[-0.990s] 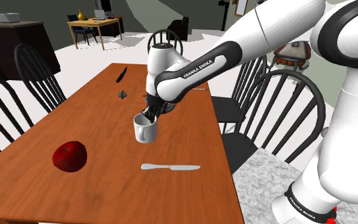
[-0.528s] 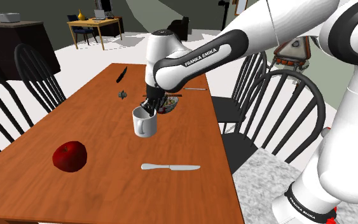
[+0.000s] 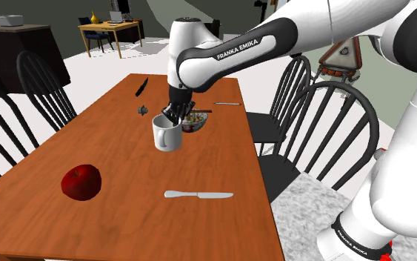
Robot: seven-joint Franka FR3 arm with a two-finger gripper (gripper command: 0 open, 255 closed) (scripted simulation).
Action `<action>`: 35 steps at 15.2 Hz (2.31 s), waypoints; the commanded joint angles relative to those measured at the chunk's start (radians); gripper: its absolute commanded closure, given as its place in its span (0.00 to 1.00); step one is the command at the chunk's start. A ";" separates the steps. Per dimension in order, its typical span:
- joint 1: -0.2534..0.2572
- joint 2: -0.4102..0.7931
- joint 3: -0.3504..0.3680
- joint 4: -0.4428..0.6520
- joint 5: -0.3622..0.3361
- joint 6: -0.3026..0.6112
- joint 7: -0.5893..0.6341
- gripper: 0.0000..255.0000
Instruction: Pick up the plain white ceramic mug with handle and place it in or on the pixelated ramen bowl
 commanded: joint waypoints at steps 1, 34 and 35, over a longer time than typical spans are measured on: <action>-0.001 -0.010 0.000 0.017 0.005 -0.026 -0.005 1.00; -0.191 0.371 -0.122 0.729 0.041 -0.359 -0.365 1.00; -0.192 0.369 -0.122 0.713 0.041 -0.345 -0.365 1.00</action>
